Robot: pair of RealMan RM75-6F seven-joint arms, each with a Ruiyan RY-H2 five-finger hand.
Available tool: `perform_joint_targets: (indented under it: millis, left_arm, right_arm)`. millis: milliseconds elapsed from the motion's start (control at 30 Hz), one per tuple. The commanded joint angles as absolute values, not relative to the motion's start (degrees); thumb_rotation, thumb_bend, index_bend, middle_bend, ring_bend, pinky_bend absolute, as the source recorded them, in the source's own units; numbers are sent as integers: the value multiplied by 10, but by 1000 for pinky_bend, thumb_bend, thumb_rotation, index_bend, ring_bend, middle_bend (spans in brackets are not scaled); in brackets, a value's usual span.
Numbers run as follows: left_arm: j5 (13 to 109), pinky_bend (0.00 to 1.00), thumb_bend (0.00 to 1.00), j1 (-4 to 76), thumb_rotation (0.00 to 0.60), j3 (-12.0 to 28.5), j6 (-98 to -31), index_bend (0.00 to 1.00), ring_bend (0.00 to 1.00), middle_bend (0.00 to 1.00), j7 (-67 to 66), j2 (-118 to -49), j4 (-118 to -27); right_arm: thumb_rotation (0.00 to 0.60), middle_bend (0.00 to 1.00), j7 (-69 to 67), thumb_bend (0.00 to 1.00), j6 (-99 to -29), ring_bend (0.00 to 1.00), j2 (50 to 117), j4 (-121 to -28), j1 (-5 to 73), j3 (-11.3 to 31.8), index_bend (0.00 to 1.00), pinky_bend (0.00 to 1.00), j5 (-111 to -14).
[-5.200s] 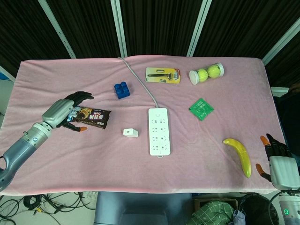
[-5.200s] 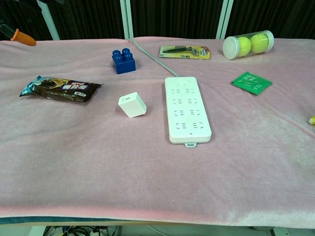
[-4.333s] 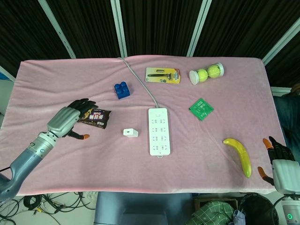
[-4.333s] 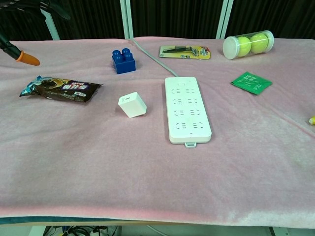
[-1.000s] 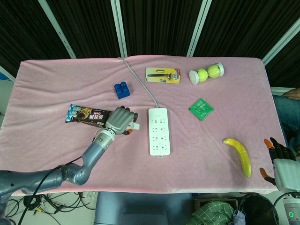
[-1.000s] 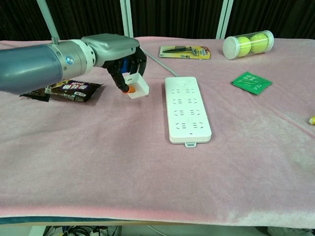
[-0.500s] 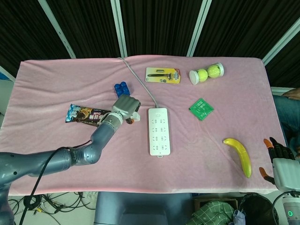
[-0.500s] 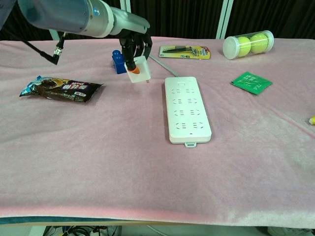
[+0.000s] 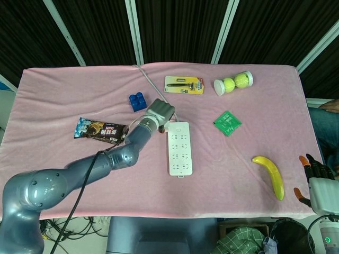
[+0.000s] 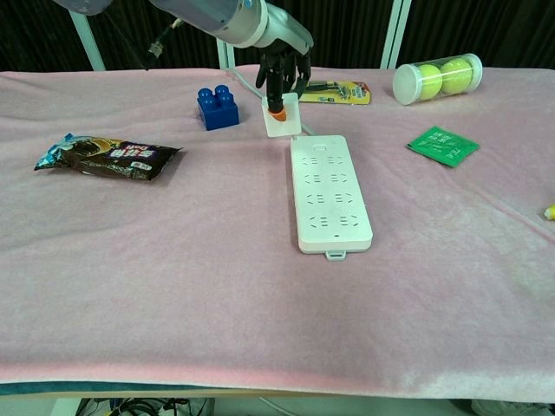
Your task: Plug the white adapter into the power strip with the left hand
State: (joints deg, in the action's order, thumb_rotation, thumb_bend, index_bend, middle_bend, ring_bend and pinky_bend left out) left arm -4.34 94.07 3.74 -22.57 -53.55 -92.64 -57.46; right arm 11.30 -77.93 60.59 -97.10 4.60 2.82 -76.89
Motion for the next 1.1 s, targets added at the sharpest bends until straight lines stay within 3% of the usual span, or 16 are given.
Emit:
perform_joint_targets:
  millis: [33, 333, 1100]
  left_arm:
    - [-56, 367, 452, 962, 600, 17, -211, 602, 371, 586, -526, -946, -553]
    - [-94, 367, 452, 1005, 600, -30, -198, 611, 371, 593, -502, -973, -517]
    - [-124, 367, 452, 1070, 600, -115, -192, 617, 371, 593, -430, -982, -533]
  right_arm:
    - [600, 45, 112, 203, -779, 121, 605, -971, 46, 28, 23, 143, -771]
    - [600, 45, 102, 203, -778, 121, 603, -971, 46, 27, 23, 143, -771]
    - [600, 45, 95, 206, -778, 121, 601, -972, 45, 29, 23, 143, -767]
